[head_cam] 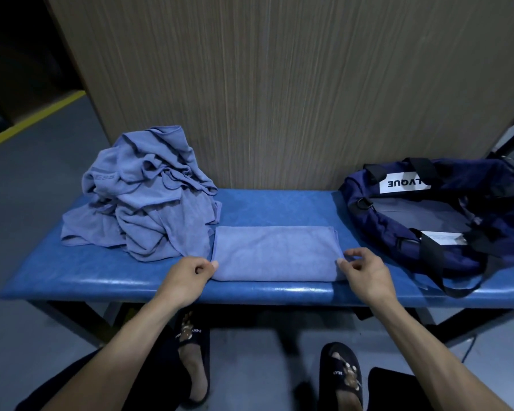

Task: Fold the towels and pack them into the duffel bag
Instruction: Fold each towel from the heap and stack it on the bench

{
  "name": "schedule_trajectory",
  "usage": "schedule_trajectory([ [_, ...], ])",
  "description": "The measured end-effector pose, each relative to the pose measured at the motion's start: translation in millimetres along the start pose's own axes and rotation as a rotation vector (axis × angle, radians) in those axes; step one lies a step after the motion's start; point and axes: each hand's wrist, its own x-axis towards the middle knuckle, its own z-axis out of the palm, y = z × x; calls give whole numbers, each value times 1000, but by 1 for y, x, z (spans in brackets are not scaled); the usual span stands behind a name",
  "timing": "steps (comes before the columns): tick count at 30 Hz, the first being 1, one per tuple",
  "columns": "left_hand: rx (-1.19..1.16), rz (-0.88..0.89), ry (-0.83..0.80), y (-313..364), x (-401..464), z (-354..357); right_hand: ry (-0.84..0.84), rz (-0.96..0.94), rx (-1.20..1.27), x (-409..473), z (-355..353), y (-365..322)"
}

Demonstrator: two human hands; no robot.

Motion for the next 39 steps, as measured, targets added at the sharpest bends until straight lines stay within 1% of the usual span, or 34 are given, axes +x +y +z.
schedule_trajectory([
  [5, 211, -30, 52, 7, 0, -1, 30, -24, -55, -1, -5, 0],
  [8, 250, -18, 47, 7, 0, -5, 23, -26, -102, 1, -6, 0],
  [13, 268, -42, 63, 10, 0, -9, -32, 89, -143, 16, -3, -8],
  [15, 263, 20, 139, 15, 3, -10, -16, 110, -112, 26, -1, -14],
  [17, 275, 177, 255, 21, 9, -7, 15, 121, -70, 36, 3, -20],
  [19, 305, 348, 305, 27, 18, 1, 41, 130, -30, 45, 8, -24],
  [21, 370, 497, 261, 34, 27, 11, 67, 148, -13, 51, 14, -26],
  [23, 485, 579, 148, 36, 32, 26, 104, 164, -34, 53, 20, -27],
  [26, 666, 535, -35, 33, 33, 39, 182, 112, -28, 51, 25, -25],
  [28, 690, 453, -125, 28, 32, 42, 208, 55, -97, 49, 26, -21],
  [34, 681, 329, -198, 28, 32, 35, 234, -134, -475, 47, 38, -20],
  [37, 686, 336, -214, 31, 35, 31, 270, -277, -624, 46, 42, -21],
  [39, 663, 357, -167, 33, 39, 25, 234, -410, -708, 48, 38, -21],
])
